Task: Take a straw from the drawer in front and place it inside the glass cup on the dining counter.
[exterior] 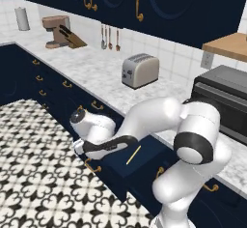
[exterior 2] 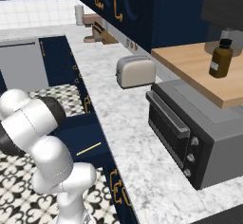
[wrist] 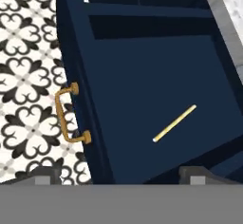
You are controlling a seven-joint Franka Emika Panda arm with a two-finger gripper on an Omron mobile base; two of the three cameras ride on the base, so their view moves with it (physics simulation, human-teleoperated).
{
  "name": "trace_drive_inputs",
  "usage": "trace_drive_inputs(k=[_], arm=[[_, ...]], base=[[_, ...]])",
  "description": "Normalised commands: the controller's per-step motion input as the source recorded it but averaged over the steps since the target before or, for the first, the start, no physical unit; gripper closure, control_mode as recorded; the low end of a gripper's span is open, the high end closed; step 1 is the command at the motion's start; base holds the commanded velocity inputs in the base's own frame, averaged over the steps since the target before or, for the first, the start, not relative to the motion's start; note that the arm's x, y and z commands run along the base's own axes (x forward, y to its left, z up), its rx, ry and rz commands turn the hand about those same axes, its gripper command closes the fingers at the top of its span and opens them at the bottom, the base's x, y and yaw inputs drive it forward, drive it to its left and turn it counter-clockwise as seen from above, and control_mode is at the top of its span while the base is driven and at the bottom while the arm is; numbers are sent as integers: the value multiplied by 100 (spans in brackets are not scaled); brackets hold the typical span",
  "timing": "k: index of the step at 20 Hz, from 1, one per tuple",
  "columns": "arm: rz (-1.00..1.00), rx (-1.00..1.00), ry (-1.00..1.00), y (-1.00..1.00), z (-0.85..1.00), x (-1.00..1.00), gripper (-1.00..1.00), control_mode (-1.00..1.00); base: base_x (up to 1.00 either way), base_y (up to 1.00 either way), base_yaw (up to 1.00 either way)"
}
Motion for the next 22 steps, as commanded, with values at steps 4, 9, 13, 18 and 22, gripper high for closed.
trace_drive_inputs(k=[4, 9, 13, 18, 22], arm=[[0, 9, 15, -51, -1, 66, -100, -100], [1, 5, 22, -15, -30, 65, -100, -100], [1, 0, 21, 0, -47, 57, -100, -100], [0, 0, 18, 0, -53, 60, -100, -100], [0, 0, 18, 0, -64, 51, -100, -100]], base=[[0, 0, 0], [0, 0, 0], [0, 0, 0], [0, 0, 0], [0, 0, 0]])
